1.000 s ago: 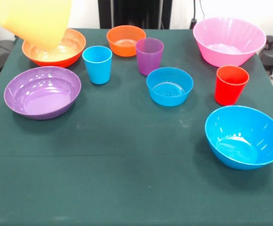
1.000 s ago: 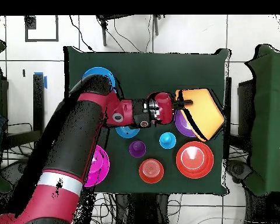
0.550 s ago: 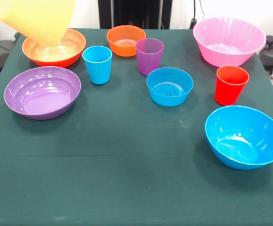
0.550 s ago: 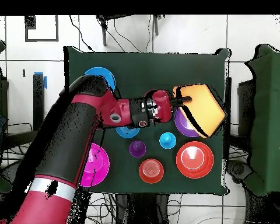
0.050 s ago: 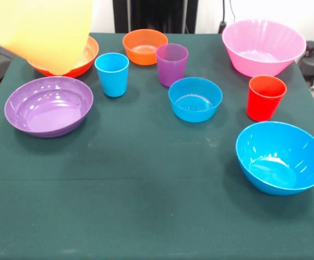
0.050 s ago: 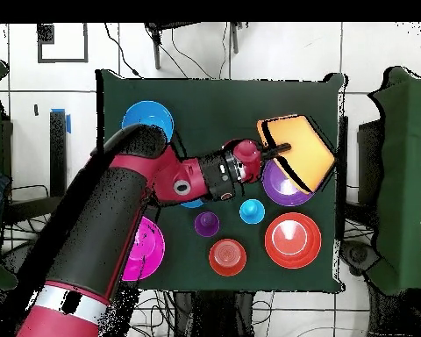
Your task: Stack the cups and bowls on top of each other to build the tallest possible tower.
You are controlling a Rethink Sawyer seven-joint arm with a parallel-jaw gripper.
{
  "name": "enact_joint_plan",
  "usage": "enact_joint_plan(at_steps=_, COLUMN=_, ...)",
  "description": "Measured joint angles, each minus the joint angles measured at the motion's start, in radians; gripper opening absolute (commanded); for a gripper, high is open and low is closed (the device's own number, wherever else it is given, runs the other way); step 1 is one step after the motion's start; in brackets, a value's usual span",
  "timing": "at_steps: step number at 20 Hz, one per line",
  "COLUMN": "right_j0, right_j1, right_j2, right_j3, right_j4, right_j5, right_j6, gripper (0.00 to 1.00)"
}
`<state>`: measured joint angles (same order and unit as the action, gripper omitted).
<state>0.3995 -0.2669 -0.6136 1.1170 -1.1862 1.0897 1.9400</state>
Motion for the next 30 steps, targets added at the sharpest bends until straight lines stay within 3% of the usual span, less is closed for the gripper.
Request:
enact_joint_plan(at_steps=8, right_j0=-0.002, right_j1=0.029, right_j2=-0.001, right_j3=0.025, right_j4=0.002, right_j5=-0.047, right_j6=0.196, gripper=0.00)
enact_joint_plan(at_steps=30, right_j0=0.006, right_j1=0.196, right_j2=0.000, right_j3=0.043, right_j4=0.004, right_j5=-0.048, right_j6=0.230, gripper=0.00)
